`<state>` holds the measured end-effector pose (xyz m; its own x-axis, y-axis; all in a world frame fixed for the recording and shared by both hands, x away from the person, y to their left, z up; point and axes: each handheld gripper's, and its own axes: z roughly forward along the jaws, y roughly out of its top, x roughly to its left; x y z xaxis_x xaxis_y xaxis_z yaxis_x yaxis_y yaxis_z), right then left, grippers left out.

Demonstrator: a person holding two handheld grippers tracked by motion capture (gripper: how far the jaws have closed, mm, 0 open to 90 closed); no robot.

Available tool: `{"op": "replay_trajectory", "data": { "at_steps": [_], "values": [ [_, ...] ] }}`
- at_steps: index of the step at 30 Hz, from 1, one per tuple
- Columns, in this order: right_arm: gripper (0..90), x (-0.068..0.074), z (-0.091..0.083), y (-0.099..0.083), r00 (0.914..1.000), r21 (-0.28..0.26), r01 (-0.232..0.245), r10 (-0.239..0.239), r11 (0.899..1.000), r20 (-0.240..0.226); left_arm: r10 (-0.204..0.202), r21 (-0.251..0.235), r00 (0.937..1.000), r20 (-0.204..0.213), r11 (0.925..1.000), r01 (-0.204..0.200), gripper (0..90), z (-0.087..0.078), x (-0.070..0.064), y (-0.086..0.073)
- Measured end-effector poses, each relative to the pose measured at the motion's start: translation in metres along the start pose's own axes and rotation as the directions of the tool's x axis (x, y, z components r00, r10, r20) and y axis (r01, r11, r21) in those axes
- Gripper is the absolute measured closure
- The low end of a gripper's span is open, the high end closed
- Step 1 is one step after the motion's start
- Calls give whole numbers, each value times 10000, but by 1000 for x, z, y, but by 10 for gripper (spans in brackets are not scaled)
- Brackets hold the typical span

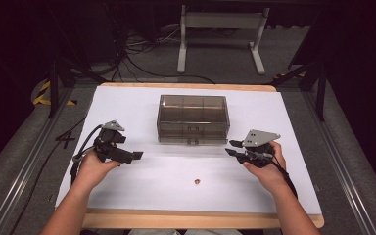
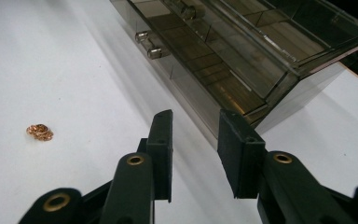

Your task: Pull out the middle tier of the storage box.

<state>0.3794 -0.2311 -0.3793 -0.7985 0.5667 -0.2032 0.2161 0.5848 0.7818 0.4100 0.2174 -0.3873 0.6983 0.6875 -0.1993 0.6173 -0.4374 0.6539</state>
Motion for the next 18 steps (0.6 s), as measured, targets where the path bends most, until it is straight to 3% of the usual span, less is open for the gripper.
{"op": "replay_trajectory", "data": {
  "at_steps": [7, 18],
  "values": [
    [675, -6, -6, 7, 9998, 18, 20, -19, 10000, -196, -31, -28, 10000, -70, 10000, 31, 49, 0, 0, 0],
    [678, -19, -11, 24, 9962, 579, 197, -147, 9981, -855, -80, -60, 9999, -96, 10000, 79, 49, -3, 2, 0]
  ]
}}
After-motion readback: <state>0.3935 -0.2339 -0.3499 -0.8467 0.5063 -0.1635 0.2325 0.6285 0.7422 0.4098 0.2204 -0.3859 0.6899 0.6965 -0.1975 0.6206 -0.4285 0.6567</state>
